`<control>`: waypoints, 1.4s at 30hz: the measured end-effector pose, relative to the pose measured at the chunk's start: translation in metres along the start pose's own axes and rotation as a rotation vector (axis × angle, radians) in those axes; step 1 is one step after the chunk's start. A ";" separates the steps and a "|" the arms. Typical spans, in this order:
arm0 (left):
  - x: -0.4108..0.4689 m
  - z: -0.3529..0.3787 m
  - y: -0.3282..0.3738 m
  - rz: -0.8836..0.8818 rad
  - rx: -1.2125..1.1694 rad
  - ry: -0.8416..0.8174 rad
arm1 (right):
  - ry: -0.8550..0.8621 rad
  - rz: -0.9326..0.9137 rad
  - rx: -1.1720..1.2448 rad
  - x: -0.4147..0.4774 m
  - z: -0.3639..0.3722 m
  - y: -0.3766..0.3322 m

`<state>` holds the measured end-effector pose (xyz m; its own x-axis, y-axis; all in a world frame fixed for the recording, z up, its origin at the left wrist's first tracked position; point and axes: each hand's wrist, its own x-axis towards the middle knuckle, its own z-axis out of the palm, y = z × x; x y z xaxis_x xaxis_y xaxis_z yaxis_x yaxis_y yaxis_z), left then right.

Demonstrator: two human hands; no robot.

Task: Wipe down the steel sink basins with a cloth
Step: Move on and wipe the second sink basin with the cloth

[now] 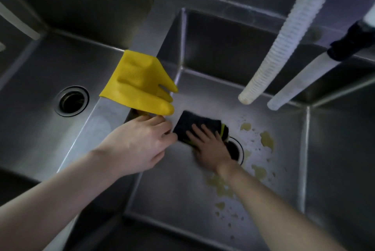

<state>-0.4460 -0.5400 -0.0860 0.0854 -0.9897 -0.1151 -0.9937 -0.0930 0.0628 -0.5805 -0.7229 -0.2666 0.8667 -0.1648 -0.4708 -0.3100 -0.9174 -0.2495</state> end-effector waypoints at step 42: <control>0.053 0.144 0.167 -0.261 -0.346 -0.560 | -0.187 0.349 0.275 -0.253 0.082 0.073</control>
<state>-0.6175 -0.5921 -0.2249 0.1752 -0.7339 -0.6563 -0.8574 -0.4413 0.2646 -0.8546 -0.7189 -0.2347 0.6155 -0.3548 -0.7038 -0.6835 -0.6848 -0.2526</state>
